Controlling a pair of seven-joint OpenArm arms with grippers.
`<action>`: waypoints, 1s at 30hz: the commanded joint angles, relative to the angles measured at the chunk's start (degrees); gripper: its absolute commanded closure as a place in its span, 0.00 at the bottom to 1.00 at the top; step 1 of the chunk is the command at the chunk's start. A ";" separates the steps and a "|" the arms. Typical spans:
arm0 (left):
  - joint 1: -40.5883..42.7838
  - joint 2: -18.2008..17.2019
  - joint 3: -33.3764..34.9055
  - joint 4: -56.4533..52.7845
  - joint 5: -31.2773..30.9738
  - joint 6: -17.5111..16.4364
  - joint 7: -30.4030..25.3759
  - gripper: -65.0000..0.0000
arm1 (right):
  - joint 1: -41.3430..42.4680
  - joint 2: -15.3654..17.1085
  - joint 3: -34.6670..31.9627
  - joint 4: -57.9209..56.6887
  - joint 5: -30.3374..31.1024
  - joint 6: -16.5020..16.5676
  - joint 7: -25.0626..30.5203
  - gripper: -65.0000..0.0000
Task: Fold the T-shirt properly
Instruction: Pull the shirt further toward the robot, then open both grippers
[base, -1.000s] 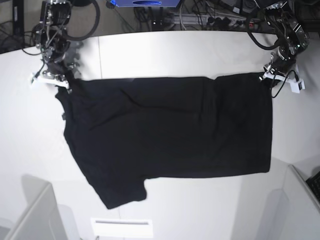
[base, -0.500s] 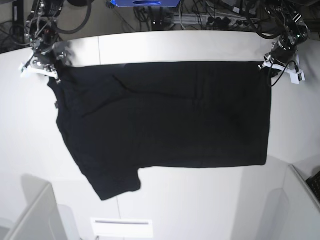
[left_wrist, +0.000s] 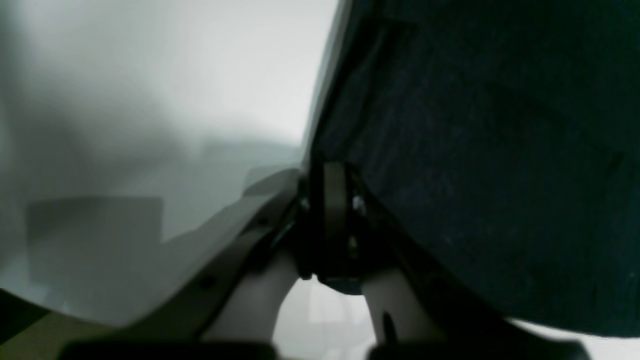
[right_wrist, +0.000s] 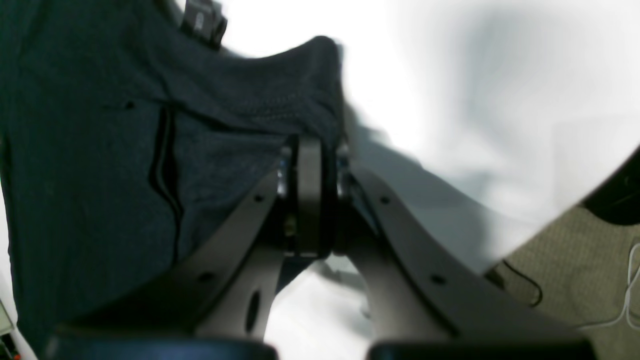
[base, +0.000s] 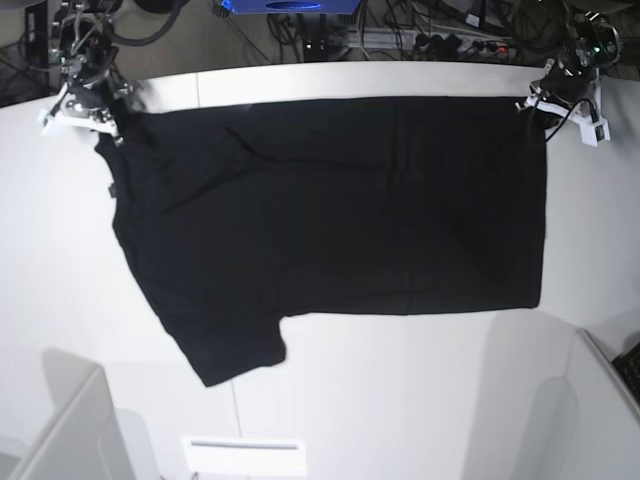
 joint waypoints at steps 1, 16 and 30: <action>0.61 -0.70 -0.36 1.07 -0.25 -0.09 -0.54 1.00 | -0.71 0.54 0.34 1.17 0.08 0.17 0.80 1.00; 4.48 -0.70 -0.36 1.51 -0.16 -0.09 -0.63 1.00 | -5.98 0.45 0.25 4.07 0.08 0.17 0.80 1.00; 5.36 -0.70 -0.36 1.34 -0.16 -0.09 -0.63 1.00 | -7.30 0.45 0.34 4.69 -0.10 0.17 0.71 1.00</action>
